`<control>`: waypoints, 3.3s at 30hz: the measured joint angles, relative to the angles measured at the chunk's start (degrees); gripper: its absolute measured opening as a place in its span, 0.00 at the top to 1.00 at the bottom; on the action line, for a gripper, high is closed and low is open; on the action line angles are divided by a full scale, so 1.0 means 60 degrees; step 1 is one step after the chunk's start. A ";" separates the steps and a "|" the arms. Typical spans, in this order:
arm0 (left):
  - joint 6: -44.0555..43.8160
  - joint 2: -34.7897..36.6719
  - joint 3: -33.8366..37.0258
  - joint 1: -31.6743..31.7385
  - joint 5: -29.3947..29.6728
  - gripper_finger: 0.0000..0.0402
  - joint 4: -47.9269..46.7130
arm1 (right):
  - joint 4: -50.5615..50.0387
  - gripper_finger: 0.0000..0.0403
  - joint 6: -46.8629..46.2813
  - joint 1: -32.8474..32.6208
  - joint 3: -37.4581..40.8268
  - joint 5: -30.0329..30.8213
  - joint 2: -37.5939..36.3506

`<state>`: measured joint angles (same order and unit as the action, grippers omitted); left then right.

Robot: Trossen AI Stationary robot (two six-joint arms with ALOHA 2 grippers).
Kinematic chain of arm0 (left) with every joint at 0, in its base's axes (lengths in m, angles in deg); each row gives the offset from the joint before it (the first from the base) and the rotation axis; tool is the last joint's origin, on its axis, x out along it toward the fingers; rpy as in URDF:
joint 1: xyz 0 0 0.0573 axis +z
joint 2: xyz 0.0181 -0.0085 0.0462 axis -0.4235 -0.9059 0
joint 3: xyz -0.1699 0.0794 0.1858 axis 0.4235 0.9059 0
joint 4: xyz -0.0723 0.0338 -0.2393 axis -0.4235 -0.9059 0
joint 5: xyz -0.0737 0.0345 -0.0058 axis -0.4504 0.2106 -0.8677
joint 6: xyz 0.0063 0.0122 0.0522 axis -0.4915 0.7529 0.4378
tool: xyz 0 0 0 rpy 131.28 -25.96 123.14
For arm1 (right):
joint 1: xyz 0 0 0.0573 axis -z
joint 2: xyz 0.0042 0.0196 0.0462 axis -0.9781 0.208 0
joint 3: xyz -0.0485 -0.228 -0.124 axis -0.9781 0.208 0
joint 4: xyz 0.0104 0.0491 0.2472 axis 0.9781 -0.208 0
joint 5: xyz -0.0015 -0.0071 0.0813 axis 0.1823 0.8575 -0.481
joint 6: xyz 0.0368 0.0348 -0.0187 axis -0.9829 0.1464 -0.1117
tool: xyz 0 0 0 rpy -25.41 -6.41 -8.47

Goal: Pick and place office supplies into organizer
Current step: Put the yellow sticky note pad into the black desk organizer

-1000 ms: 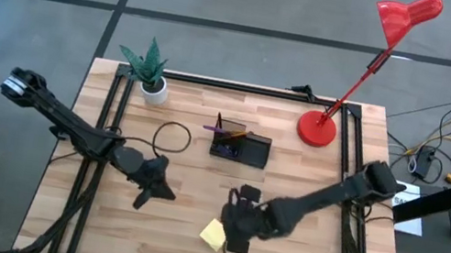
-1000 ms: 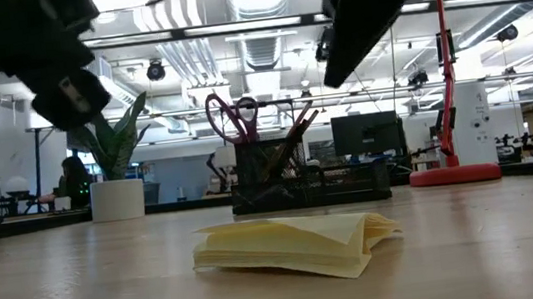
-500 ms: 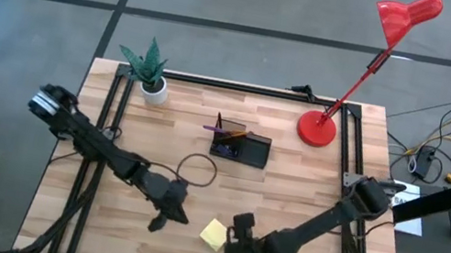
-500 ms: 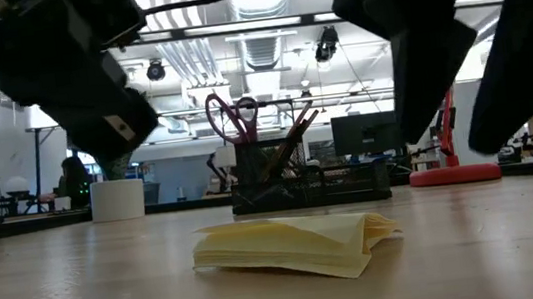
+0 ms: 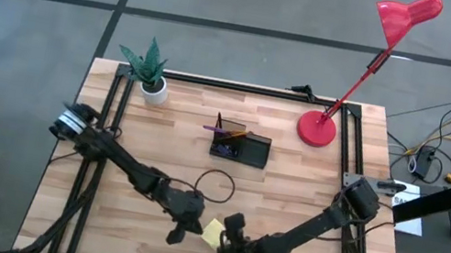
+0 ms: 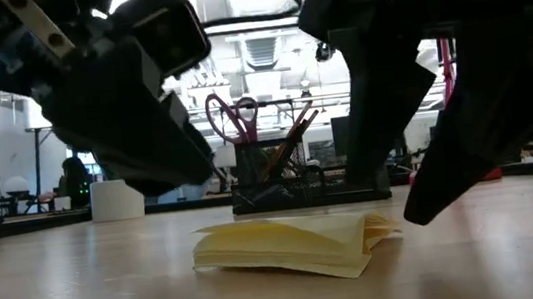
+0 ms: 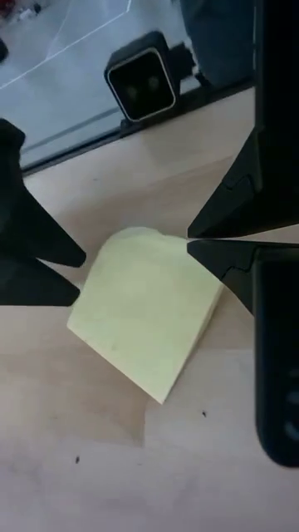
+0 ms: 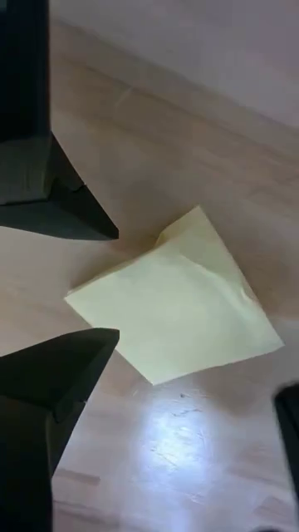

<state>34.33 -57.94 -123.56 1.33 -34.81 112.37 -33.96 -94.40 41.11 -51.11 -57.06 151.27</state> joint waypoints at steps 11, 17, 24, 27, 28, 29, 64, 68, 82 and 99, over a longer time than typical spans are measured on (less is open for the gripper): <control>0.0000 -0.0512 -0.0094 0.0022 0.0004 1.00 0.0040 | 0.0727 0.57 0.1335 0.0004 0.0057 0.0690 0.0110; 0.0033 -0.0512 -0.0083 0.0089 0.0009 1.00 0.0049 | 0.0871 0.57 0.1368 0.0004 0.0143 0.0686 0.0110; 0.0044 -0.0512 -0.0083 0.0160 0.0076 1.00 0.0051 | 0.1809 0.57 0.1814 0.0004 0.0497 0.0018 0.0110; 0.0044 -0.0512 -0.0072 0.0160 0.0073 1.00 0.0047 | 0.2150 0.57 0.2406 0.0000 0.0724 0.0003 0.0103; 0.0044 -0.0512 -0.0072 0.0160 0.0073 1.00 0.0047 | 0.2161 0.57 0.2529 -0.0004 0.0738 0.0012 0.0100; 0.0044 -0.0512 -0.0075 0.0160 0.0070 1.00 0.0051 | 0.2165 0.57 0.2586 -0.0004 0.0738 0.0009 0.0100; -0.0140 -0.0519 -0.0152 0.0142 0.0138 1.00 0.0130 | 0.2573 0.97 0.4071 0.1318 0.0848 -0.0142 0.0096; -0.0508 -0.0475 -0.0148 0.0138 0.0135 1.00 0.0109 | 0.2557 0.98 0.3901 0.1356 0.0848 0.0351 0.0095; -0.0412 0.2444 -0.0017 -0.0066 0.2702 1.00 -0.2971 | -0.4080 0.98 -0.3950 0.1340 -0.0872 0.3733 -0.0319; -0.1753 0.4670 0.0934 -0.0323 0.3982 1.00 -0.5093 | -0.5156 0.98 -0.6189 0.2578 -0.0519 0.2461 -0.1863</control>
<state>23.81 -29.92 -117.96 -0.61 -10.92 81.81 -64.90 -131.53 56.58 -54.23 -42.30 140.09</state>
